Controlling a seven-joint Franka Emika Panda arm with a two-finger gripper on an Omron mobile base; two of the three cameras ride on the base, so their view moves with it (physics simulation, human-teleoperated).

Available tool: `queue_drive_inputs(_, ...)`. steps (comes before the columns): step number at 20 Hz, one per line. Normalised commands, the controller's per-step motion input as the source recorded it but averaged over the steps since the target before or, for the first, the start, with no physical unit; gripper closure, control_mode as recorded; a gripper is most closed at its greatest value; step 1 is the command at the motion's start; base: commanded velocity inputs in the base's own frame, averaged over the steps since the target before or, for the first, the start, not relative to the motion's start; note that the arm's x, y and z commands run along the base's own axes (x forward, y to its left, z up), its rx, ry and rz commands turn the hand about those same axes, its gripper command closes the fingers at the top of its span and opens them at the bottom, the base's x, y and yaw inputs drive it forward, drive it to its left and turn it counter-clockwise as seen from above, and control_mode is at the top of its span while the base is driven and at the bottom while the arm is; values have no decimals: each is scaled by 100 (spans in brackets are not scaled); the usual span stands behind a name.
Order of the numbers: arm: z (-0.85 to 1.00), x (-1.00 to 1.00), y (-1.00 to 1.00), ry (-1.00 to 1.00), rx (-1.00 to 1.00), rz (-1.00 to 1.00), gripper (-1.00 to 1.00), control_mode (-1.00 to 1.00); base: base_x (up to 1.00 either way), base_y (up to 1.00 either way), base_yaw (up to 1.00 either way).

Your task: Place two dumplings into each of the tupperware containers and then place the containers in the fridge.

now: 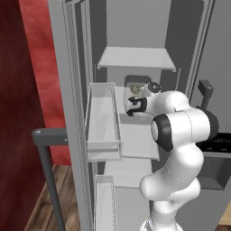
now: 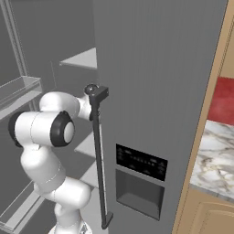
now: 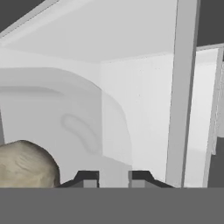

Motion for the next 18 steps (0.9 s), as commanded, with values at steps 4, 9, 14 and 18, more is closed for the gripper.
queue_drive_inputs(4,-14,32,0,0,0,0,100,-100,0,0,0)
queue_drive_inputs(9,0,23,0,0,0,0,100,-100,0,0,0)
queue_drive_inputs(14,0,3,0,0,0,0,100,-100,0,0,0)
queue_drive_inputs(18,0,0,0,0,0,0,-100,-100,0,0,0)
